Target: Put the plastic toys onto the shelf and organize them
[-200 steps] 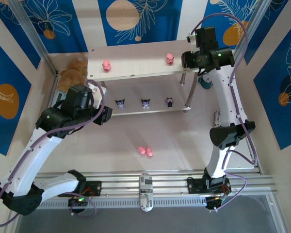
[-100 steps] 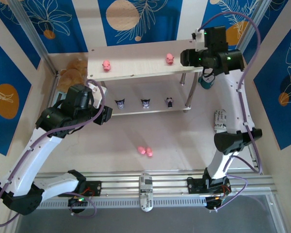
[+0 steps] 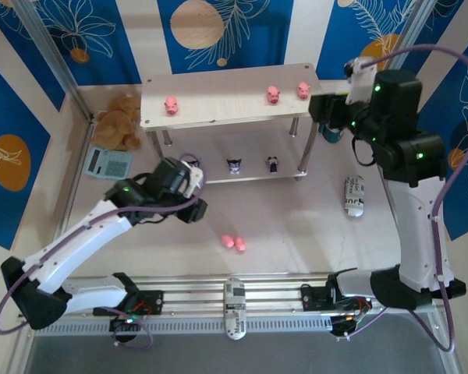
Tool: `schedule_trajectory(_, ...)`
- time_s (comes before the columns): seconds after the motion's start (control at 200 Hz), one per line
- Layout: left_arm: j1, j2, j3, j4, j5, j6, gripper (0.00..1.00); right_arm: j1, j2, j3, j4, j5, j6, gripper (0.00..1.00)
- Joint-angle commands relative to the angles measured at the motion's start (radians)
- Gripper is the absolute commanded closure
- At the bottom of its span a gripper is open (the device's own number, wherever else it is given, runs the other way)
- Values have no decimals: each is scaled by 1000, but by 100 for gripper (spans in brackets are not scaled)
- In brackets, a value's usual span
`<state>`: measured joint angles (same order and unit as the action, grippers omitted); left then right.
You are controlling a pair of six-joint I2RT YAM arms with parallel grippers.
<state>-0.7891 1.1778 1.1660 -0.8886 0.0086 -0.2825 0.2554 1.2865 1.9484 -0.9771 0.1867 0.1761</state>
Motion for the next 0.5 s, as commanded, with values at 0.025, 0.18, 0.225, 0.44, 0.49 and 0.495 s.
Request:
schedule_trajectory(0.025, -101, 24, -88, 90, -8, -136, 54, 32, -106, -239, -39, -21, 81, 36)
schedule_trajectory(0.18, -202, 89, -162, 185, -61, -229, 55, 67, -201, -452, -58, -61, 135, 36)
schedule_trajectory(0.225, -228, 118, -170, 206, -86, -248, 55, 75, -214, -484, -65, -66, 137, 36)
schedule_trajectory(0.44, -269, 236, -220, 327, -146, -357, 50, 96, -261, -568, -60, -95, 143, 36)
schedule_trajectory(0.49, -269, 260, -229, 342, -144, -386, 50, 94, -270, -577, -56, -99, 143, 36)
schedule_trajectory(0.495, -269, 263, -229, 343, -144, -388, 50, 94, -272, -577, -55, -99, 143, 35)
